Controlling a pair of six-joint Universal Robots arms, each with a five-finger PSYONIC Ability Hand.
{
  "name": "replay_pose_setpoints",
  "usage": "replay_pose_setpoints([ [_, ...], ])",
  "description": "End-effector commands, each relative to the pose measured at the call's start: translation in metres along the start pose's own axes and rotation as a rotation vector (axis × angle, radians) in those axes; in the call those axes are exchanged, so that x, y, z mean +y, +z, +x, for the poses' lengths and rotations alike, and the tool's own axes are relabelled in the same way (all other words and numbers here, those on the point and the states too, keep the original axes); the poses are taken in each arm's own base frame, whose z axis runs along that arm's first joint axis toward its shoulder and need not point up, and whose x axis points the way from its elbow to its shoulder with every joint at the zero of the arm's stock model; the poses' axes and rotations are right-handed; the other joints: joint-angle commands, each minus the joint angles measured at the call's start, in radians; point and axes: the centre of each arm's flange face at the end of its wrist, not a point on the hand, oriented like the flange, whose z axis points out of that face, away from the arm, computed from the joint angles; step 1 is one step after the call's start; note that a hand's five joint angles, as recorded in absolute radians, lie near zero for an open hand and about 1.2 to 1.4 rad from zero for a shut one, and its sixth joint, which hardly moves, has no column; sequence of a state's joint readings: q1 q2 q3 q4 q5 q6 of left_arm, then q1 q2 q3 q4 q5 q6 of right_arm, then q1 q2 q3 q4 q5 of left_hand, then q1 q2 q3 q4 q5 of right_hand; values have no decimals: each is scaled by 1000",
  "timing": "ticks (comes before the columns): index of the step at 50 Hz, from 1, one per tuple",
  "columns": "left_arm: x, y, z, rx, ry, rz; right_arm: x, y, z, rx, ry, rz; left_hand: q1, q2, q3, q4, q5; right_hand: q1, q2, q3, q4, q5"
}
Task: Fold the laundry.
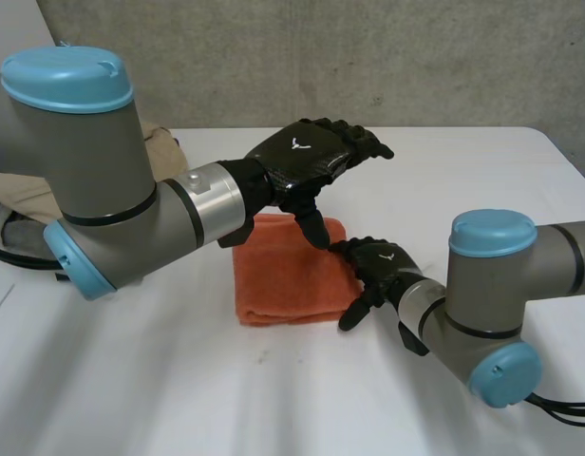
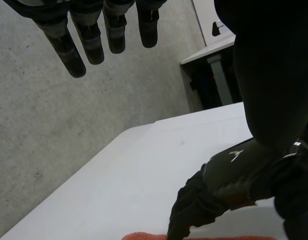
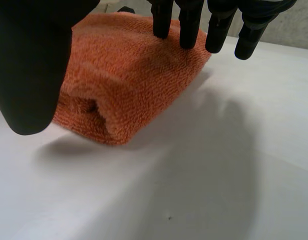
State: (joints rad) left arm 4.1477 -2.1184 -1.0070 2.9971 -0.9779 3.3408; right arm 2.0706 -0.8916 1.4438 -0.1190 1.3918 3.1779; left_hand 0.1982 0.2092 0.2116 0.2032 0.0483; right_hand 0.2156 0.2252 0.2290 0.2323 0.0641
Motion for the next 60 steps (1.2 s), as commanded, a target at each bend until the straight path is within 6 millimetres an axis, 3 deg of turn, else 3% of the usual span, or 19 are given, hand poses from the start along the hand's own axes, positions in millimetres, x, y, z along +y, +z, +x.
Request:
replay_pose_setpoints([
  [1,0,1,1,-10,1,-2,8,18,-2,-9,-7,2,-5,-16,-19,-10,-30,201,191,187,184,178],
  [4,0,1,2,-7,2,0,7,24,-2,-13,-8,27,-5,-16,-19,-10,-30,458,449,445,442,435],
  [7,-2,1,2,-8,4,4,0,28,0,-9,-5,69,-2,-13,-16,-7,-27,1179,1169,1165,1162,1156],
  [13,-7,1,1,-11,13,20,-21,29,2,3,25,150,-2,-13,-16,-7,-27,1181,1171,1167,1164,1158],
  [16,-11,1,1,-12,19,32,-41,34,17,38,47,212,-2,-13,-16,-7,-27,1181,1171,1167,1164,1158],
  [17,-13,2,2,-9,22,39,-47,36,27,58,52,227,-2,-13,-16,-7,-27,1181,1171,1167,1164,1158],
  [18,-15,2,2,-8,23,43,-58,41,54,115,63,258,-2,-13,-16,-7,-27,1181,1171,1167,1164,1158],
  [21,-21,3,3,-7,29,61,-72,47,100,211,75,298,-2,-13,-16,-7,-27,1181,1171,1167,1164,1158],
  [22,-22,3,3,-7,29,63,-79,51,130,271,73,320,-2,-13,-16,-7,-27,1181,1171,1167,1164,1158],
  [27,-30,5,9,6,23,87,-95,59,208,416,62,379,-2,-13,-16,-7,-27,1181,1171,1167,1164,1158],
  [32,-38,6,13,16,17,109,-93,68,268,546,70,413,-2,-13,-16,-7,-27,1181,1171,1167,1164,1158],
  [33,-38,6,13,17,15,111,-91,68,288,585,74,416,-2,-13,-16,-7,-27,1181,1171,1167,1164,1158],
  [36,-38,7,16,24,11,112,-83,66,322,650,78,411,-2,-13,-16,-7,-27,1181,1171,1167,1164,1158],
  [40,-37,8,17,26,11,109,-85,63,348,696,57,447,-2,-13,-16,-7,-27,1181,1171,1167,1164,1158],
  [45,-35,9,19,31,8,107,-87,55,365,723,55,465,-2,-13,-16,-7,-27,1181,1171,1167,1164,1158],
  [46,-36,9,19,32,10,109,-86,54,366,723,55,465,-2,-13,-16,-7,-27,1013,1004,1000,996,990],
  [47,-35,9,20,34,7,106,-87,53,368,727,53,467,-2,-13,-16,-7,-27,-41,-51,-54,-58,-64],
  [56,-32,12,23,42,3,102,-75,42,385,801,6,397,-2,-13,-16,-7,-27,-41,-51,-54,-58,-64],
  [60,-33,12,23,39,3,103,-84,29,386,897,-77,348,-2,-13,-16,-7,-27,-41,-51,-54,-58,-64],
])
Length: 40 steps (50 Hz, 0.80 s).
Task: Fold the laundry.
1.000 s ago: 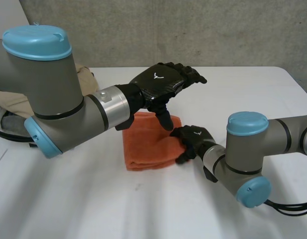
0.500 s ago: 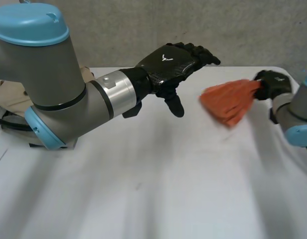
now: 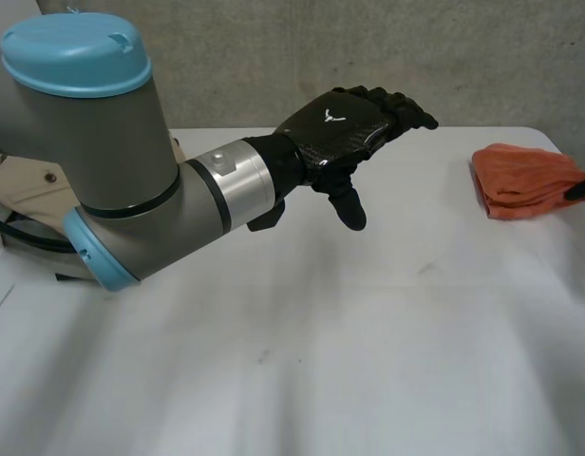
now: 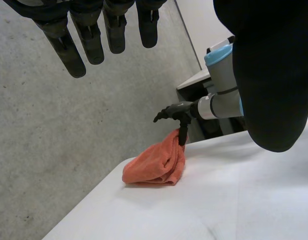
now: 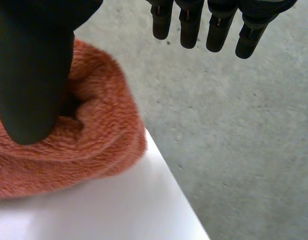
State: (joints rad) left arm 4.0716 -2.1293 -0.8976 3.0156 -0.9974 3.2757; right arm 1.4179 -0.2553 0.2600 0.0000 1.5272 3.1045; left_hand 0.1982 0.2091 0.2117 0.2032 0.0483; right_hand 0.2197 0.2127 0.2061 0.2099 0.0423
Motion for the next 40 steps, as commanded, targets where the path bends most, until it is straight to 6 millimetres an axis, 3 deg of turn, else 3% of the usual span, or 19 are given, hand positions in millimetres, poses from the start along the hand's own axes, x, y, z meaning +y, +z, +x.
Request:
replay_pose_setpoints([
  [1,-1,0,0,-8,-1,1,-12,-6,16,103,-166,-31,-2,-13,-16,-7,-27,-45,-38,-32,-35,-42],
  [5,-2,-1,-2,-41,-2,-2,-32,-18,11,99,-239,-31,1,-10,-13,-4,-24,-45,-38,-32,-35,-42],
  [6,-2,-1,-3,-50,-2,-3,-46,-24,11,100,-265,-8,1,-10,-13,-4,-24,-45,-38,-32,-35,-42],
  [11,-5,-3,-11,-130,3,-6,-80,-52,6,74,-303,80,1,-10,-13,-4,-24,-45,-38,-32,-35,-42],
  [15,-16,-10,-30,-256,20,11,-98,-89,-29,-67,-334,147,-5,-16,-19,-10,-30,-45,-38,-32,-35,-42],
  [17,-25,-21,-56,-390,40,24,-101,-118,-59,-201,-369,170,-2,-13,-16,-7,-27,-45,-38,-32,-35,-42],
  [19,-32,-32,-81,-494,59,34,-97,-139,-78,-296,-398,162,1,-10,-13,-4,-24,-45,-38,-32,-35,-42],
  [20,-36,-45,-109,-599,82,34,-94,-148,-84,-332,-415,155,1,-10,-13,-4,-24,-45,-38,-32,-35,-42],
  [21,-34,-51,-125,-655,95,25,-87,-168,-95,-406,-449,129,-2,-13,-16,-7,-27,-45,-38,-32,-35,-42],
  [24,-31,-79,-177,-839,204,-33,-77,-196,-104,-478,-498,84,-5,-16,-19,-10,-30,-45,-38,-32,-35,-42],
  [25,-28,-84,-188,-872,228,-55,-75,-212,-106,-504,-535,62,-5,-16,-19,-10,-30,-45,-38,-32,-35,-42],
  [26,-19,-96,-212,-944,305,-115,-72,-218,-107,-517,-549,50,-5,-16,-19,-10,-30,-45,-38,-32,-35,-42],
  [28,-7,-104,-232,-992,363,-173,-63,-233,-110,-548,-583,18,-5,-16,-19,-10,-30,-45,-38,-32,-35,-42],
  [29,7,-112,-255,-1042,414,-226,-60,-236,-110,-553,-592,7,-5,-16,-19,-10,-30,-45,-38,-32,-35,-42],
  [32,30,-119,-284,-1090,474,-270,-51,-251,-116,-589,-599,-21,-5,-16,-19,-10,-30,-45,-38,-32,-35,-42],
  [33,47,-123,-302,-1116,496,-287,-50,-253,-117,-594,-599,-24,-5,-16,-19,-10,-30,-45,-38,-32,-35,-42],
  [36,74,-131,-326,-1146,526,-314,-43,-262,-119,-614,-596,-46,-2,-13,-16,-7,-27,-45,-38,-32,-35,-42],
  [37,91,-135,-338,-1157,541,-330,-42,-262,-119,-616,-596,-51,-2,-13,-16,-7,-27,-45,-38,-32,-35,-42],
  [40,111,-135,-349,-1149,562,-339,-37,-266,-119,-620,-595,-69,3,-7,-10,-1,-21,-45,-38,-32,-35,-42],
])
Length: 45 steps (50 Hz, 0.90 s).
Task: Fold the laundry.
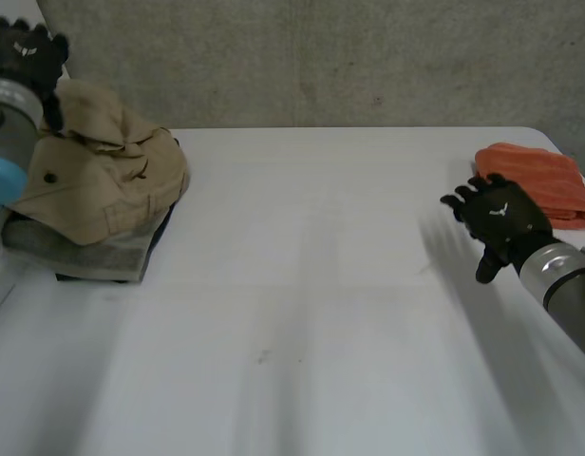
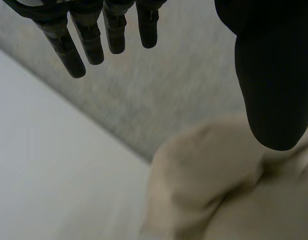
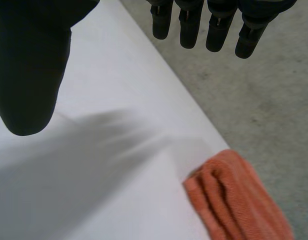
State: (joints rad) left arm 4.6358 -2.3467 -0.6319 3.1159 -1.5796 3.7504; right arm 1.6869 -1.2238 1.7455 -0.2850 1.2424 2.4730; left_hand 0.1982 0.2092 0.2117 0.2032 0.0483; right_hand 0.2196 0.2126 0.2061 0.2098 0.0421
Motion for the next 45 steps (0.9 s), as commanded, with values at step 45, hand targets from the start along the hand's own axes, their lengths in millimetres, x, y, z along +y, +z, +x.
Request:
replay_pose_setpoints([
  [45,-107,-222,237,817,-553,-60,-34,-23,21,79,166,94,161,150,148,156,137,-45,-38,-32,-35,-42],
])
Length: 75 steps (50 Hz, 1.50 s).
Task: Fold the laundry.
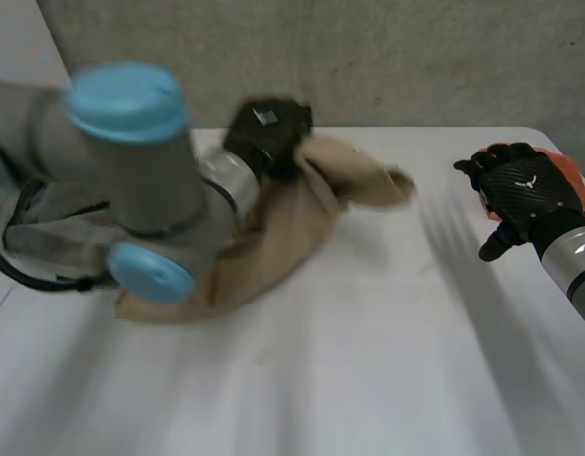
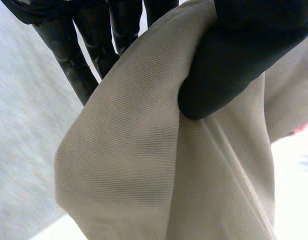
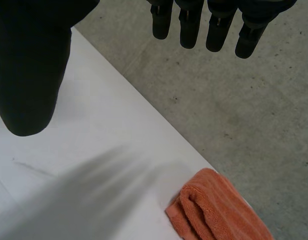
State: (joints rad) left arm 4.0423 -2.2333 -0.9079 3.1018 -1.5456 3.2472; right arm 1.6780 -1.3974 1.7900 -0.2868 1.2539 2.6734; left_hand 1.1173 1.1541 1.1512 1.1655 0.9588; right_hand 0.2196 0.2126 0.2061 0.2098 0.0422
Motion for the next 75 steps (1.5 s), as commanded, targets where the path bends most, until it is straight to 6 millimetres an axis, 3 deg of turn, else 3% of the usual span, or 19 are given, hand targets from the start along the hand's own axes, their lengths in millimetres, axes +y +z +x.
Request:
replay_pose_setpoints([
  [1,42,-8,42,150,-97,-138,1,1,-1,-5,6,-1,-841,-878,-875,-889,-857,-45,-38,-32,-35,-42],
  [3,41,-13,44,184,-121,-149,0,1,-2,-8,2,2,-943,-980,-977,-991,-959,-45,-38,-32,-35,-42],
  [7,9,-26,23,164,-124,-97,-1,3,-1,-6,-1,6,-943,-980,-977,-991,-959,-45,-38,-32,-35,-42],
  [10,-4,-33,-22,58,-124,-84,-5,3,-2,-15,-4,6,-943,-980,-977,-991,-959,-45,-38,-32,-35,-42],
  [15,-10,-52,-68,-65,-130,-94,-14,-3,-16,-80,9,-14,-927,-964,-961,-975,-943,-45,-38,-32,-35,-42],
  [21,23,-77,-94,-161,-124,-215,-33,-18,-55,-233,15,-57,-901,-938,-935,-949,-917,-45,-38,-32,-35,-42],
  [28,64,-96,-119,-220,51,-323,-32,-16,-87,-333,3,-87,-895,-932,-929,-943,-911,-45,-38,-32,-35,-42],
  [37,113,-95,-129,-233,155,-391,-19,-11,-99,-328,-14,-138,-863,-900,-897,-911,-879,-45,-38,-32,-35,-42],
  [41,128,-90,-131,-242,156,-421,-13,-9,-101,-319,-16,-155,-646,-683,-680,-694,-662,-45,-38,-32,-35,-42],
  [42,128,-88,-134,-260,163,-420,-13,-9,-101,-316,-17,-156,-302,-339,-336,-351,-318,-45,-38,-32,-35,-42],
  [45,118,-80,-140,-304,187,-381,-11,-8,-99,-311,-15,-162,241,204,207,193,225,-45,-38,-32,-35,-42],
  [51,66,-52,-151,-391,293,-215,-15,-7,-94,-294,-14,-148,279,242,245,231,263,-45,-38,-32,-35,-42],
  [55,1,-31,-139,-422,345,-9,-22,-9,-90,-280,-17,-123,279,242,245,231,263,-45,-38,-32,-35,-42],
  [59,-83,-16,-103,-401,352,289,-31,-14,-86,-269,-13,-98,279,242,245,231,263,-45,-38,-32,-35,-42],
  [63,-125,-15,-77,-368,341,470,-37,-20,-83,-259,-9,-82,279,242,245,231,263,-45,-38,-32,-35,-42],
  [66,-125,-9,-62,-333,333,510,-34,-20,-75,-234,-4,-86,279,242,245,231,263,-45,-38,-32,-35,-42],
  [70,-103,-3,-7,-140,337,513,-24,-14,-51,-159,8,-107,279,242,245,231,263,-45,-38,-32,-35,-42],
  [71,-88,-4,21,-29,339,499,-23,-13,-45,-140,11,-110,279,242,245,231,263,-45,-38,-32,-35,-42],
  [75,-40,-11,72,208,351,425,-13,-4,-9,-34,23,-134,279,242,245,231,263,-45,-38,-32,-35,-42],
])
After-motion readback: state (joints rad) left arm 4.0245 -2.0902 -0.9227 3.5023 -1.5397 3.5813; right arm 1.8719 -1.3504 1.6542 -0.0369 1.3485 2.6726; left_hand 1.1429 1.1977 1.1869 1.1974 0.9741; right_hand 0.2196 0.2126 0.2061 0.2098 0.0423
